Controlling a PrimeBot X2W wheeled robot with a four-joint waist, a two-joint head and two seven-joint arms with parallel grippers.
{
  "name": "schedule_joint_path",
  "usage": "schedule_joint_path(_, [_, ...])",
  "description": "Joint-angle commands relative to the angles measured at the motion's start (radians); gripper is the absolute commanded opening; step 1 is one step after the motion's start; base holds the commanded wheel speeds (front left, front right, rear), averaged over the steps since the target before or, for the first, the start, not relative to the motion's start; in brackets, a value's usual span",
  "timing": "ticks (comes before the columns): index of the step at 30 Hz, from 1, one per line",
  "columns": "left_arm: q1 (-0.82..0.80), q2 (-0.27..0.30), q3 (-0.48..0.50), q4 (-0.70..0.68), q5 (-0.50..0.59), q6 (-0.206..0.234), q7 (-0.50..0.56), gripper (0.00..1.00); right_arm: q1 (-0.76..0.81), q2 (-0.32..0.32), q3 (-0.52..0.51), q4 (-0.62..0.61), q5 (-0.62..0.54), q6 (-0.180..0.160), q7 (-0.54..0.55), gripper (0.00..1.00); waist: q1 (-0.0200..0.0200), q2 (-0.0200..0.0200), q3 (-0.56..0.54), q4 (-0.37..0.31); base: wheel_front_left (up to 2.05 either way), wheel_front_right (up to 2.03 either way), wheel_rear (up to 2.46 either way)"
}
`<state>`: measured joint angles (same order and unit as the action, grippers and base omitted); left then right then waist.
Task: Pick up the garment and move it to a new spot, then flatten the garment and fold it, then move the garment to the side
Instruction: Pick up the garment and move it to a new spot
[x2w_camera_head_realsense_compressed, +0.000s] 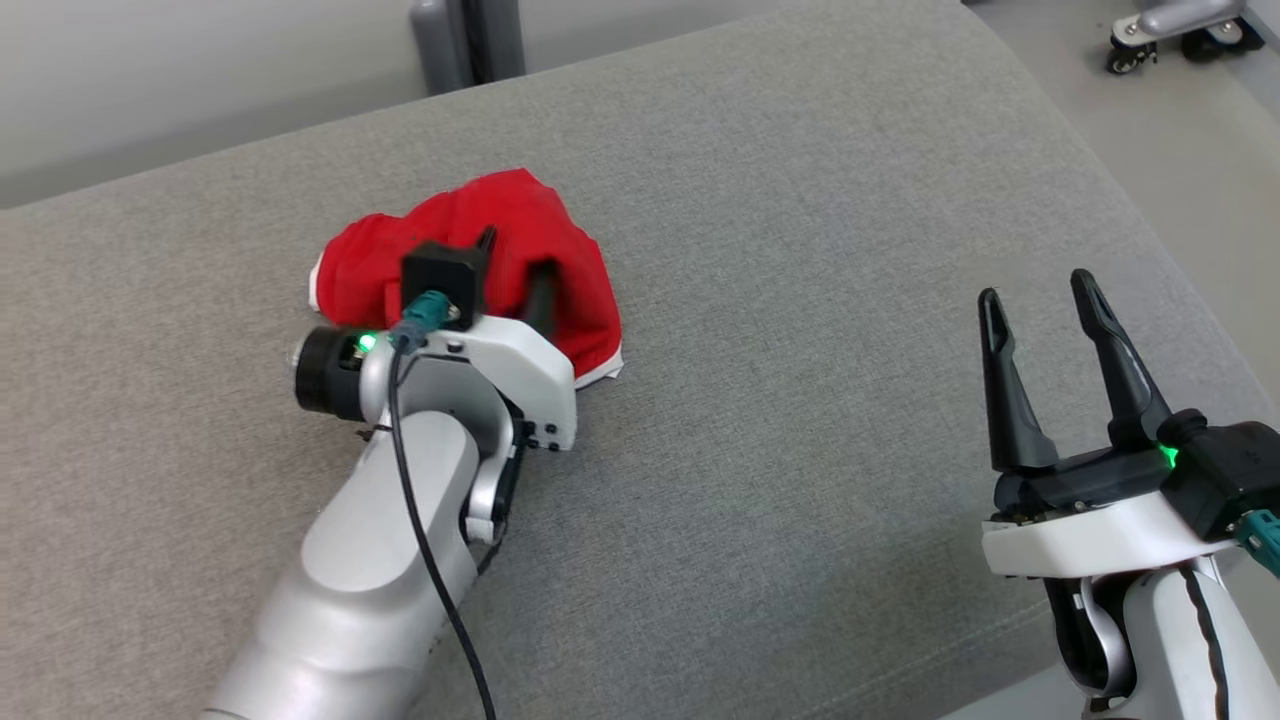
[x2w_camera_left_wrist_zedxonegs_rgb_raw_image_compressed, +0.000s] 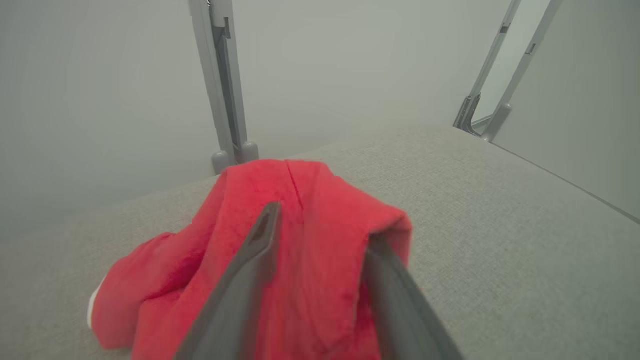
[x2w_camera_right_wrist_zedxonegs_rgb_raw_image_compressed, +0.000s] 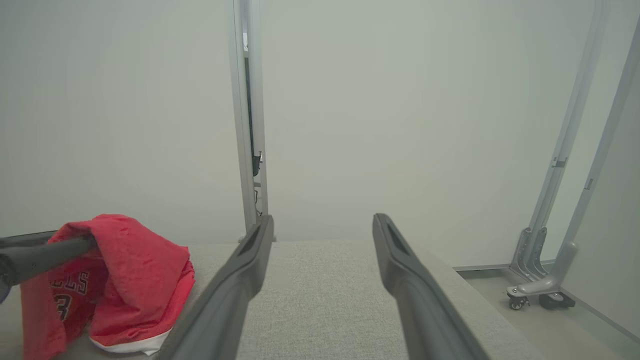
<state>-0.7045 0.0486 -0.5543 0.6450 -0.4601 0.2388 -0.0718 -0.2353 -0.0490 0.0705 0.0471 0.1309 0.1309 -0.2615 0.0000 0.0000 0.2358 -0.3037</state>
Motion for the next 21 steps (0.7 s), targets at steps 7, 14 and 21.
schedule_joint_path(7, [-0.011,0.004,-0.017,0.008,-0.070,0.004,-0.076,1.00,0.022,-0.003,0.012,0.010,-0.004,0.000,-0.006,1.00,0.0000,0.0000,-0.054,0.076,0.00,0.00,0.00])
schedule_joint_path(14, [0.054,0.068,-0.003,-0.061,-0.069,-0.009,-0.129,1.00,0.061,-0.003,0.008,0.020,-0.017,0.000,-0.006,1.00,0.0000,0.0000,-0.113,0.181,0.00,0.00,0.00])
schedule_joint_path(21, [0.158,0.145,0.028,-0.178,-0.082,0.020,-0.144,1.00,0.084,-0.003,0.017,0.028,-0.025,0.000,-0.006,1.00,0.0000,0.0000,-0.151,0.258,0.00,0.00,0.00])
